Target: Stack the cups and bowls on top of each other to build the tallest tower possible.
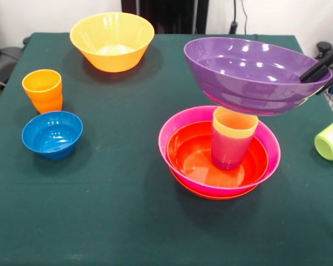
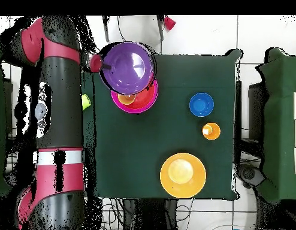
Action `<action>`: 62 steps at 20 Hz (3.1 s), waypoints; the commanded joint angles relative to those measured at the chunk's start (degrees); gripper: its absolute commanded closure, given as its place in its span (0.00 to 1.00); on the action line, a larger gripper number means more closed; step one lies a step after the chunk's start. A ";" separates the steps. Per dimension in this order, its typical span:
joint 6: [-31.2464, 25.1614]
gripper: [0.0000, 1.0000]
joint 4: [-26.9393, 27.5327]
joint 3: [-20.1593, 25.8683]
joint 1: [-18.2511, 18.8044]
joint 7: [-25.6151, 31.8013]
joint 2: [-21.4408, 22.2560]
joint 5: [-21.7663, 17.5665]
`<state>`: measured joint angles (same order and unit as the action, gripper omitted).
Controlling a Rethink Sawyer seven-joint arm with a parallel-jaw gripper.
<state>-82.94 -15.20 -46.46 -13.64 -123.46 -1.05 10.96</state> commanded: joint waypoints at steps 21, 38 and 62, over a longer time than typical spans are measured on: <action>8.20 1.00 0.01 2.61 4.10 -4.82 -0.47 -0.49; 10.42 1.00 -0.45 1.36 4.45 -6.13 -1.11 -0.97; 11.53 1.00 -4.43 -0.38 2.63 -2.16 1.51 -2.63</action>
<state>-74.93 -15.60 -49.40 -10.44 -124.23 -2.42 11.25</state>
